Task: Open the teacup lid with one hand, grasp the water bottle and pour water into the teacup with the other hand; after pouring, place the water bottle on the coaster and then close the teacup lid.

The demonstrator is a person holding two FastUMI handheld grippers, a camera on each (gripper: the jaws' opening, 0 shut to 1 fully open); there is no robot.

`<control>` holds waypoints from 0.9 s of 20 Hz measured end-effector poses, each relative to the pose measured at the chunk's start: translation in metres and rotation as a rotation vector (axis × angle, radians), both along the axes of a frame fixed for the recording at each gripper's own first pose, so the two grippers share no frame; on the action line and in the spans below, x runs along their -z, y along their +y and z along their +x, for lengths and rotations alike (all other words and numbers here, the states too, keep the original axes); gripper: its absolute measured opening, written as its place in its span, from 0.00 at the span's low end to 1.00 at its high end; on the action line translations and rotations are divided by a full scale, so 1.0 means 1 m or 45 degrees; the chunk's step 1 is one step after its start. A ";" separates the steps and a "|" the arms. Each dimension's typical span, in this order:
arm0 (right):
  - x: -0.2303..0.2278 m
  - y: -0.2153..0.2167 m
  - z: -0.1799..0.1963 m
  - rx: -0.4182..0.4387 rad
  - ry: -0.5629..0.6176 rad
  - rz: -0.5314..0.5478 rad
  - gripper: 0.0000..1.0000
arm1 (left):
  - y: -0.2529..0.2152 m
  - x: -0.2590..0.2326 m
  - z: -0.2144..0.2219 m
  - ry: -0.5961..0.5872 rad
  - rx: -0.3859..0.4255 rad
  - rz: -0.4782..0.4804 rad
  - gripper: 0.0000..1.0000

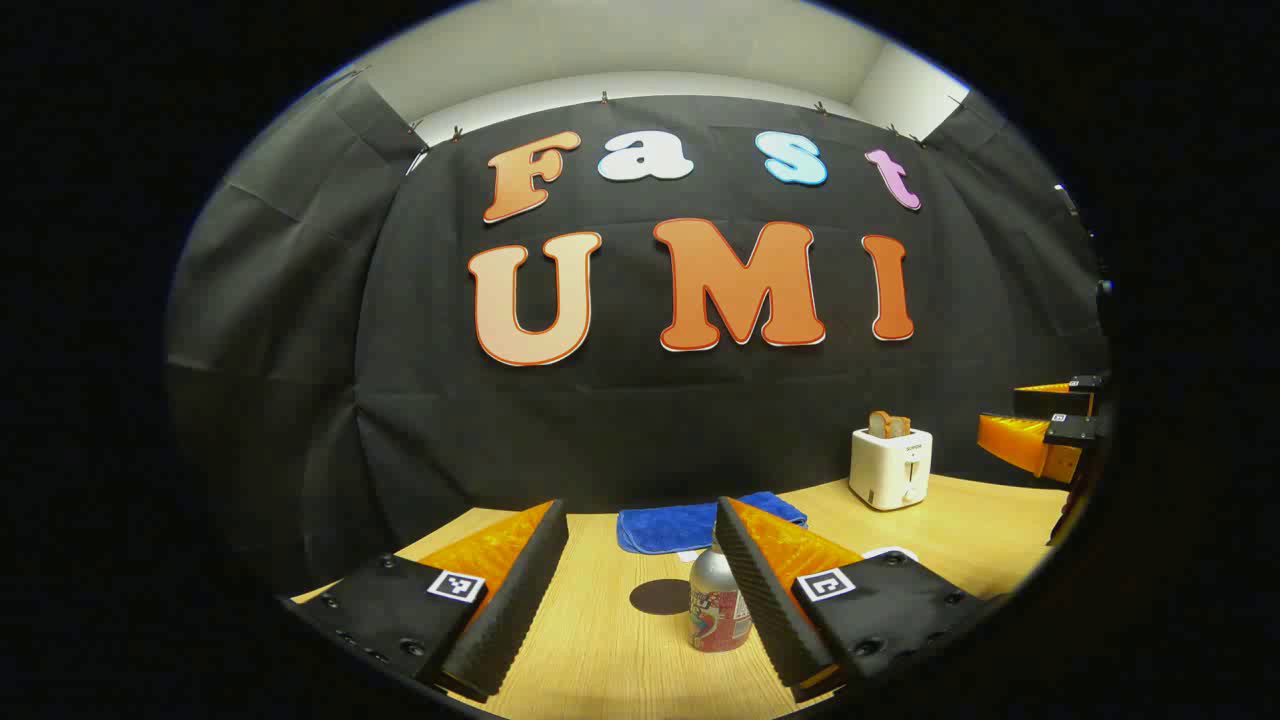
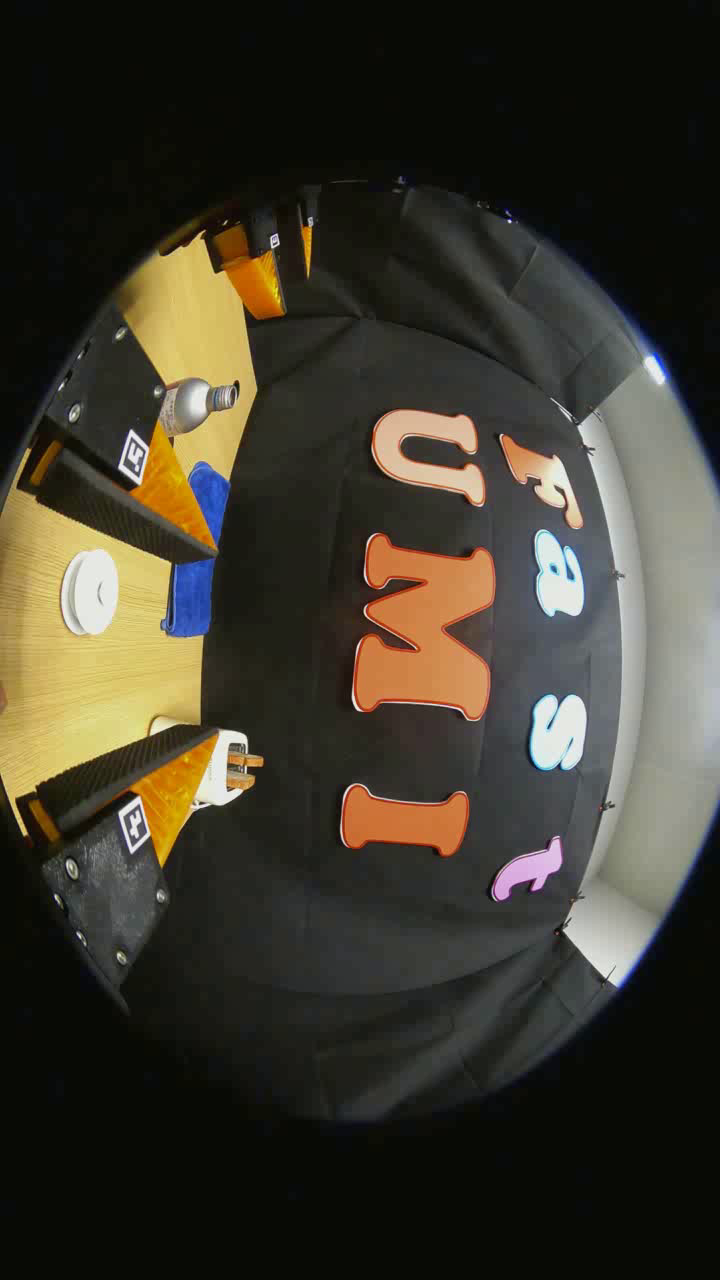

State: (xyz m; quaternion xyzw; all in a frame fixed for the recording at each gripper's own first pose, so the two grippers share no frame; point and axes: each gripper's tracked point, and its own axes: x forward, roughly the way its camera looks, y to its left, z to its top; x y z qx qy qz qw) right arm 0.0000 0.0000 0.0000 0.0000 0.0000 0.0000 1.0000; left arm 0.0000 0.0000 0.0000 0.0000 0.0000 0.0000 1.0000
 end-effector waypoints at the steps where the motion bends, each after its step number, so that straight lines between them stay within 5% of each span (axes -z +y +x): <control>1: 0.001 0.000 0.000 0.000 0.002 -0.002 0.97 | 0.000 0.000 0.001 0.000 0.001 -0.003 0.97; 18: 0.007 0.016 0.007 -0.041 0.017 -0.011 0.97 | -0.005 0.005 0.000 0.004 -0.011 0.018 0.97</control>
